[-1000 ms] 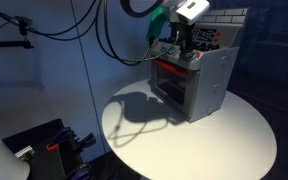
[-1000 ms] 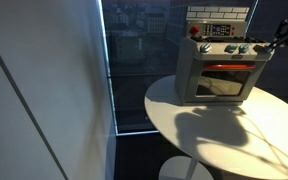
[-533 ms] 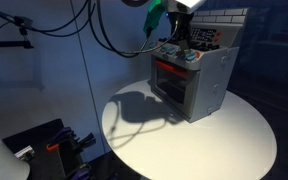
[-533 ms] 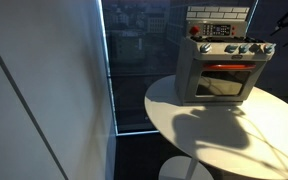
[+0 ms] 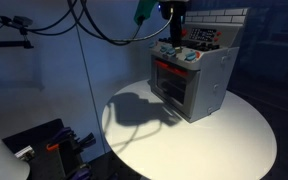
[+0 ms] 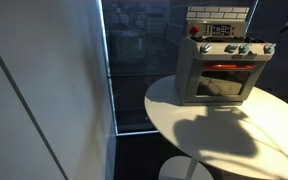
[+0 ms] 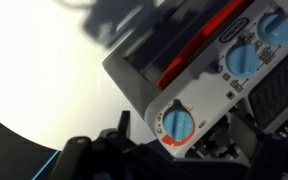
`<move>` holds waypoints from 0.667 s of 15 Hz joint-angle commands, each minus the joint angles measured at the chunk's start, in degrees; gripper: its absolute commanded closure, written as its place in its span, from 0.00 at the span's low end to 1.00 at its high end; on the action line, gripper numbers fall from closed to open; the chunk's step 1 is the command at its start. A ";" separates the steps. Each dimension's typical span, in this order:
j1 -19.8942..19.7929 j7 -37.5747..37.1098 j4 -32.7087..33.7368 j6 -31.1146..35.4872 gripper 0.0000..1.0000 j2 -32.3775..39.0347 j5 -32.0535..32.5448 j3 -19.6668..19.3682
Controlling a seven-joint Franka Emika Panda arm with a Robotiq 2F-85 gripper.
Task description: Turn the knob on the right side of the stove to the right
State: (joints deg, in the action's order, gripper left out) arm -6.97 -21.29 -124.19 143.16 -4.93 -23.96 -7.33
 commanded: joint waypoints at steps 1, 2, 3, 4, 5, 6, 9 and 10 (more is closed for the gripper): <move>-1.06 -1.54 -0.75 -7.35 0.00 -3.47 5.64 -0.19; -1.32 -1.84 -0.67 -8.97 0.00 -4.06 7.26 -0.12; -1.52 -1.82 -0.36 -11.48 0.00 -4.59 8.66 -0.11; -1.68 -1.92 -0.17 -13.40 0.00 -5.17 9.95 -0.06; -1.80 -1.94 0.02 -15.48 0.00 -5.71 10.95 -0.01; -1.94 -2.15 0.20 -17.35 0.00 -6.25 12.15 0.10; -2.24 -2.82 1.28 -24.64 0.00 -7.60 15.74 0.38; -2.26 -2.80 1.78 -27.32 0.00 -7.86 16.84 0.44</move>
State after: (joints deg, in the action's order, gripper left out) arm -8.37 -22.51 -124.09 122.70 -11.42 -10.36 -7.54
